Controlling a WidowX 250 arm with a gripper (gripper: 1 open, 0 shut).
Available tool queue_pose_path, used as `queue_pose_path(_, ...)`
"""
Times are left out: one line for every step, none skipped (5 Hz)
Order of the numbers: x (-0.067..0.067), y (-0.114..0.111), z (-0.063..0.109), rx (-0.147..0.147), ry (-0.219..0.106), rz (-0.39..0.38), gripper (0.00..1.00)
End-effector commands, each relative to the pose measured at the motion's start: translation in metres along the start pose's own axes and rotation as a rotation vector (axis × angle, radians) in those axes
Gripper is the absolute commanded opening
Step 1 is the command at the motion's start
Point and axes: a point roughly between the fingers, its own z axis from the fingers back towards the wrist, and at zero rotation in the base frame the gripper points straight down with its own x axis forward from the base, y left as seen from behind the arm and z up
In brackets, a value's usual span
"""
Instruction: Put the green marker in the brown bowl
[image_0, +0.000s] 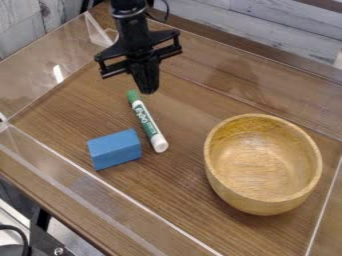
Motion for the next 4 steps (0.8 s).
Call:
queue_pose_path(0.0004, -0.0112, 0.0186, -0.054, -0.05, -0.015, 0.0)
queue_pose_path(-0.0014, -0.0116, 0.0159, -0.061, -0.051, -0.019, 0.0)
queue_pose_path(-0.0023, -0.0113, 0.0116, -0.066, -0.054, -0.024, 0.0)
queue_pose_path(-0.0045, -0.0116, 0.0103, -0.074, -0.056, -0.026, 0.0)
